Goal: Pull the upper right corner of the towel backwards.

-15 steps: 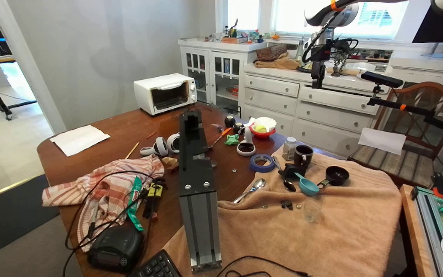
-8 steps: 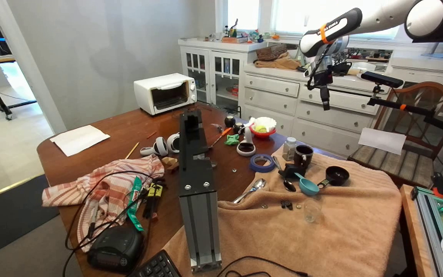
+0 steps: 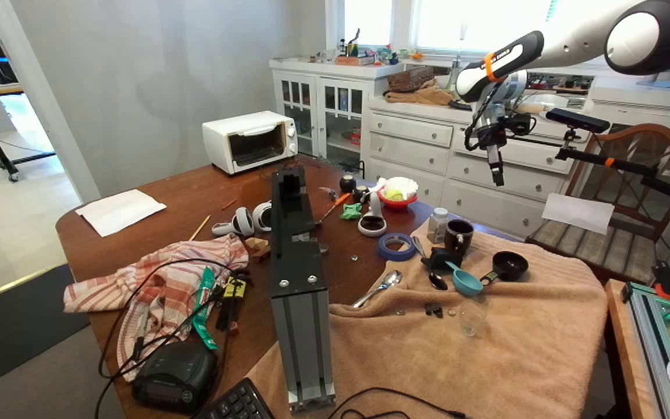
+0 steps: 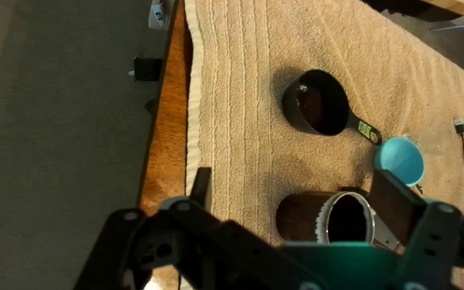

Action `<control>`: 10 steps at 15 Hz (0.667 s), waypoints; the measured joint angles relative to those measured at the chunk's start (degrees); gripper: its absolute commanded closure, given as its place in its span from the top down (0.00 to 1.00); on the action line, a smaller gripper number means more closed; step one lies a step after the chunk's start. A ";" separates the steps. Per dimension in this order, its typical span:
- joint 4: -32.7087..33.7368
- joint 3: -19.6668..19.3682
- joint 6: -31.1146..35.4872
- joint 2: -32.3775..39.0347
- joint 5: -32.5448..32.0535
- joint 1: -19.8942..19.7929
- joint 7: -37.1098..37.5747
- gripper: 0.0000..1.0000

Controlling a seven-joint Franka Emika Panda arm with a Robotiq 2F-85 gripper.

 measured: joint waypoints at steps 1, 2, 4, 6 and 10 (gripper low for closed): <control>-0.09 0.03 0.00 0.04 0.02 -0.09 0.21 1.00; -0.01 0.03 0.00 0.03 0.00 -0.10 0.21 1.00; 0.12 0.09 0.00 0.02 0.00 -0.10 0.21 1.00; 0.12 0.10 0.00 0.02 0.00 -0.10 0.21 1.00; -1.17 0.35 2.53 -0.16 1.05 -0.07 0.24 1.00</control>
